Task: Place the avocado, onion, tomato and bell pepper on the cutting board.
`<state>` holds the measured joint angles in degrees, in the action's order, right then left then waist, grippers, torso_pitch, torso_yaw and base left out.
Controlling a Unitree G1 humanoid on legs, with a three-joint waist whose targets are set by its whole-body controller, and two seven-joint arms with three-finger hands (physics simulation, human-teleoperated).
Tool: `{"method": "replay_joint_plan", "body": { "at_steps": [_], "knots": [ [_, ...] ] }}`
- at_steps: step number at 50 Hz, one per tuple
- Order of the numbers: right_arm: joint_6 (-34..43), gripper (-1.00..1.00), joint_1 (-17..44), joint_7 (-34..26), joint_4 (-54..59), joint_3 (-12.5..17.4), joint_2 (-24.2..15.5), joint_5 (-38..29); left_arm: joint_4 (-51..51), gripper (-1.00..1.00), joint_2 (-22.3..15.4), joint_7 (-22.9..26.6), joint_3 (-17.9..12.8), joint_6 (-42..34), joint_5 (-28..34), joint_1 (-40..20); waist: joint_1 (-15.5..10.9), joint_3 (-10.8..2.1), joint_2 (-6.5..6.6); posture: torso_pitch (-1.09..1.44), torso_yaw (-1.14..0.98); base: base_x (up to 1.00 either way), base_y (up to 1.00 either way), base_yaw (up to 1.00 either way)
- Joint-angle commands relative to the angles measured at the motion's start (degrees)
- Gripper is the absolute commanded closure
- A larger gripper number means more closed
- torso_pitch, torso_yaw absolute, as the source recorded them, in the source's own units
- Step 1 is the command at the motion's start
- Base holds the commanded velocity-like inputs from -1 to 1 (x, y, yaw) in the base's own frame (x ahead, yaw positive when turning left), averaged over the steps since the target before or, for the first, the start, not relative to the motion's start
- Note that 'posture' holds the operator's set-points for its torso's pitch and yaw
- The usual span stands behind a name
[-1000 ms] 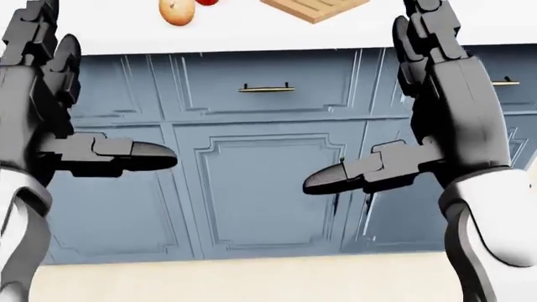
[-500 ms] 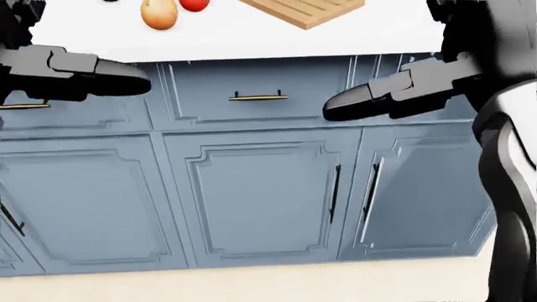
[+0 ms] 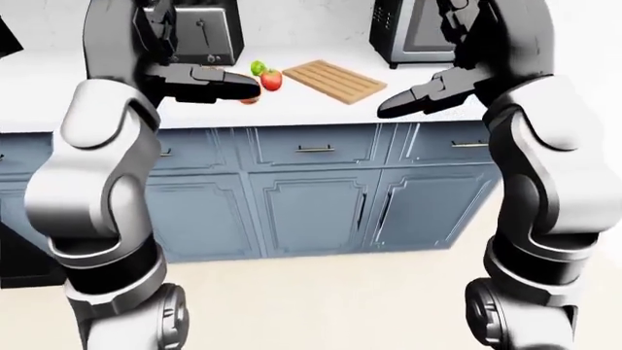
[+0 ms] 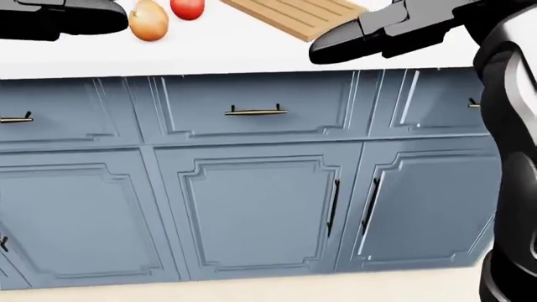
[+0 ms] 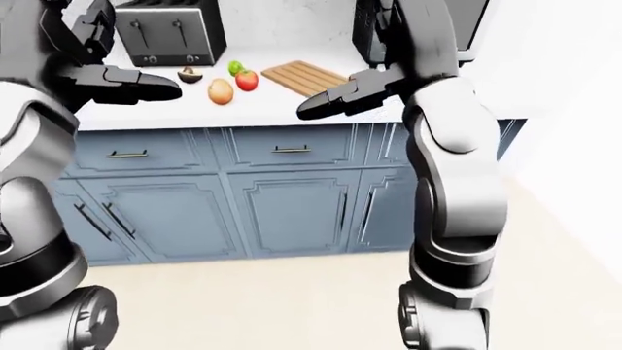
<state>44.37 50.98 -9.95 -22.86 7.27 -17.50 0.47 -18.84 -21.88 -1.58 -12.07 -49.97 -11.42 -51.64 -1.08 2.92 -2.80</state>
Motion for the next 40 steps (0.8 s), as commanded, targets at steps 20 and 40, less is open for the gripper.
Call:
{"method": "replay_joint_plan", "body": {
  "at_steps": [20, 40],
  "knots": [
    [-0.2, -1.00, 0.2, -0.1, -2.0, 1.2, -0.2, -0.3, -2.0, -1.00, -1.5, -0.4, -0.3, 0.4, -0.5, -1.4, 0.9, -0.99, 5.96, 0.00, 0.00, 0.38, 0.06, 0.00],
    [1.1, -1.00, -1.5, 0.3, -4.7, 1.2, -0.4, 0.1, -3.8, -1.00, -2.1, 0.2, -0.8, -0.8, -0.2, -0.8, 1.0, -1.23, 2.84, 0.00, 0.00, 0.22, 0.00, 0.00]
  ]
}}
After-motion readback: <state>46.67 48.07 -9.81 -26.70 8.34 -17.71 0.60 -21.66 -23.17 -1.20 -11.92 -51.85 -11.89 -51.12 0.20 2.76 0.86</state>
